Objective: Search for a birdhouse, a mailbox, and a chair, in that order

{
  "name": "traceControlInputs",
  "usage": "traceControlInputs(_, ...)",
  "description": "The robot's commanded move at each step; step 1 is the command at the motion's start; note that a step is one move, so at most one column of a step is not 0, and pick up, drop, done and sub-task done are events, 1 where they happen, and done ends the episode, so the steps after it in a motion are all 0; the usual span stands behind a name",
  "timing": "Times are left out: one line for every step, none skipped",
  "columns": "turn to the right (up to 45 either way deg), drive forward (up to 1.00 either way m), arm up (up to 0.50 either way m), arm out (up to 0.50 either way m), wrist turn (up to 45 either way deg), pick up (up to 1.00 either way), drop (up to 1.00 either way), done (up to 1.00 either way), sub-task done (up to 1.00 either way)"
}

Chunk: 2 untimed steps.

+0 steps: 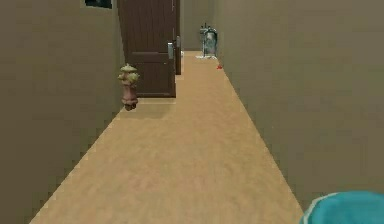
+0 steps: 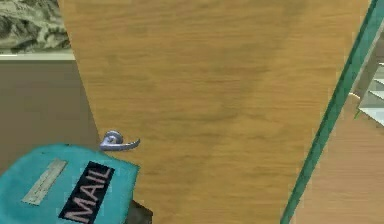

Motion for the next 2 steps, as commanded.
traceControlInputs(0.0, 0.55, 0.00, 0.00, 0.0, 0.00, 0.00, 0.00, 0.00)
traceControlInputs(6.0, 0.00, 0.00, 0.00, 0.0, 0.00, 0.00, 0.00, 0.00)
